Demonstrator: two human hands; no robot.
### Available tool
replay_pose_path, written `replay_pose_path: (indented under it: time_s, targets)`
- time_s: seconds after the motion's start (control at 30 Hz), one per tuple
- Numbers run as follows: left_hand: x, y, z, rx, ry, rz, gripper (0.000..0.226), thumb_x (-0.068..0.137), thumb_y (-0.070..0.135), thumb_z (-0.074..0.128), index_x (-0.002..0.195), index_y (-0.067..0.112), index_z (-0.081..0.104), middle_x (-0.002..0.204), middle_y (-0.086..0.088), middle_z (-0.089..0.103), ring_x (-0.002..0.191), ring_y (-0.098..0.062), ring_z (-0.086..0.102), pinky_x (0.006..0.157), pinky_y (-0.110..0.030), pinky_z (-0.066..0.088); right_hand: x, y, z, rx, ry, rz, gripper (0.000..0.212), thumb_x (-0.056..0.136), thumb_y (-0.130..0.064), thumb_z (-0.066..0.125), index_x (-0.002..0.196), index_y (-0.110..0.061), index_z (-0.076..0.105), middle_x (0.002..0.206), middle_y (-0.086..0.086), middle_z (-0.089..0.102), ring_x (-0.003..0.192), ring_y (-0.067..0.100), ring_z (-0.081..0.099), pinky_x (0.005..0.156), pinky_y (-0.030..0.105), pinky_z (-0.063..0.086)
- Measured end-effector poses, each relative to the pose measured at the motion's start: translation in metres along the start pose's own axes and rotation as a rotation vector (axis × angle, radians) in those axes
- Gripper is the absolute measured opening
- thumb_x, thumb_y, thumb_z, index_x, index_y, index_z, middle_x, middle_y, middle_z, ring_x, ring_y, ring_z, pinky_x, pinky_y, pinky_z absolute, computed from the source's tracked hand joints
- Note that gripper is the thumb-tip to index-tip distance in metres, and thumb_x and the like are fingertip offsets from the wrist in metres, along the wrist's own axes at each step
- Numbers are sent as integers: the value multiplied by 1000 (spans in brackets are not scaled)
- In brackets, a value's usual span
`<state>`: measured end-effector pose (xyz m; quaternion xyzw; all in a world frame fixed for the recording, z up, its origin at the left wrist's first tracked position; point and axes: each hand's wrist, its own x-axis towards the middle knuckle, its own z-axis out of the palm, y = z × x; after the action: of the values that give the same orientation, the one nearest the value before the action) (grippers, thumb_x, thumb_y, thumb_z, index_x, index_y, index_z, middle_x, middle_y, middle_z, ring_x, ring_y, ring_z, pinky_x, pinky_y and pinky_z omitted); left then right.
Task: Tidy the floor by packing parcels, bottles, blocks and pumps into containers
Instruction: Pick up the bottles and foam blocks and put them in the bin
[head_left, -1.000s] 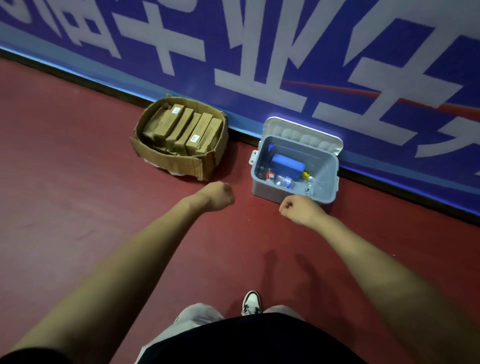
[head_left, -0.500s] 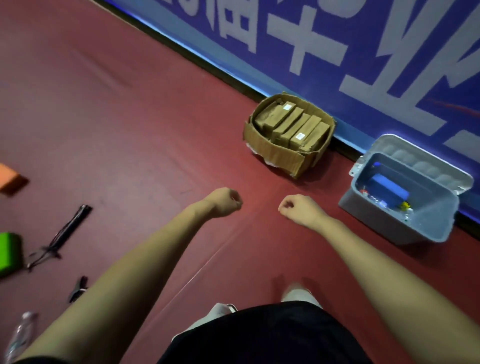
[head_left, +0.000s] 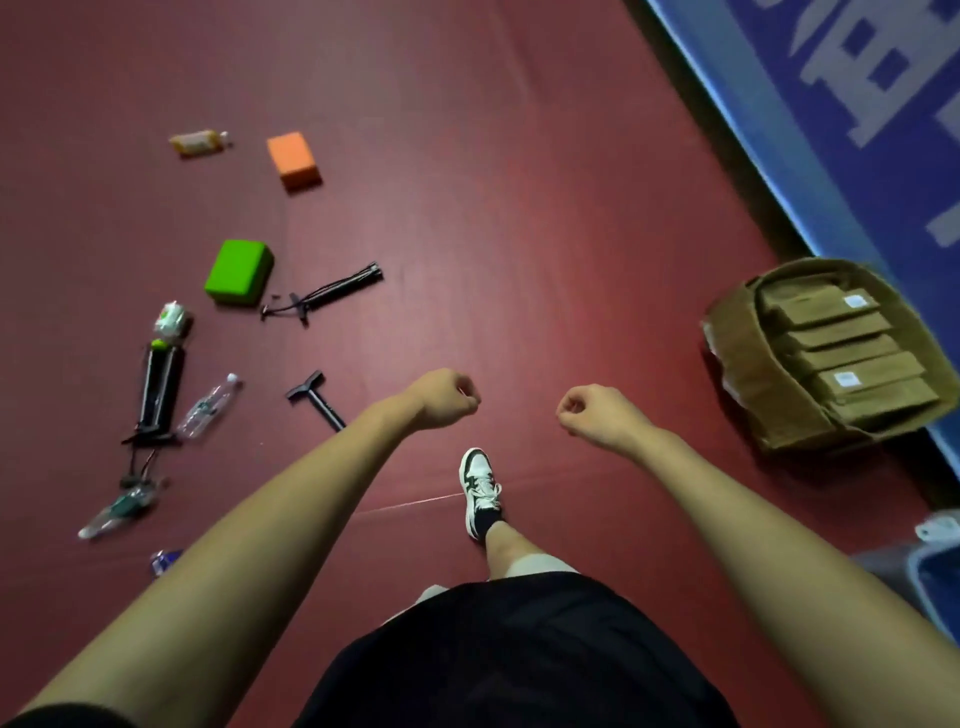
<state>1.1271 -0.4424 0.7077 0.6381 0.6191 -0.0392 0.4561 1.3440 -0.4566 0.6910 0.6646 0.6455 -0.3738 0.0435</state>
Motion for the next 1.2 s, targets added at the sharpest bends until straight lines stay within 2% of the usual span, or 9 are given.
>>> replay_pose_path:
  time_s: [0.27, 0.43, 0.6, 0.67, 0.77, 1.0, 1.2]
  targets:
    - [8, -98, -75, -217, 152, -226, 23, 89, 7, 49, 106, 3, 65, 110, -15, 67, 82, -17, 51, 73, -20, 37, 109, -104, 14, -163, -172, -169, 10, 85, -19, 53, 80, -24, 60, 98, 9, 72, 98, 26, 65, 85, 33, 50]
    - [16, -151, -127, -336, 241, -341, 14, 90, 8, 50, 93, 8, 63, 96, -7, 63, 79, -17, 51, 74, -20, 37, 181, -170, 15, -232, -233, -240, 9, 85, -21, 54, 79, -22, 59, 98, 10, 71, 97, 26, 64, 83, 33, 50]
    - [6, -206, -171, -505, 381, -465, 12, 90, 8, 49, 92, 12, 60, 92, -6, 62, 70, -18, 52, 73, -26, 46, 237, -242, 19, -313, -300, -320, 9, 86, -21, 54, 79, -21, 60, 98, 12, 71, 97, 28, 64, 82, 33, 49]
    - [-2, -228, -185, -576, 432, -505, 12, 91, 8, 49, 93, 13, 59, 91, -7, 62, 63, -13, 50, 60, -19, 46, 254, -273, 22, -337, -326, -358, 10, 86, -21, 54, 77, -22, 60, 97, 11, 71, 95, 27, 64, 82, 33, 49]
    - [-13, -260, -204, -668, 506, -552, 12, 92, 7, 48, 96, 11, 59, 90, -7, 60, 59, -8, 47, 42, -7, 37, 275, -318, 33, -392, -378, -402, 11, 85, -21, 54, 77, -23, 61, 96, 10, 72, 90, 26, 64, 81, 32, 49]
    - [-16, -354, -251, -800, 598, -621, 13, 91, 4, 49, 96, 9, 59, 86, -7, 59, 57, -9, 46, 37, -4, 33, 335, -424, 70, -471, -398, -445, 13, 84, -17, 51, 80, -23, 63, 94, 9, 71, 89, 26, 64, 80, 32, 52]
    - [-3, -459, -329, -802, 561, -617, 18, 91, 10, 50, 103, 6, 63, 90, -5, 61, 60, -13, 49, 38, -8, 33, 386, -523, 108, -442, -359, -367, 15, 82, -16, 51, 77, -20, 65, 90, 11, 72, 82, 28, 63, 78, 35, 54]
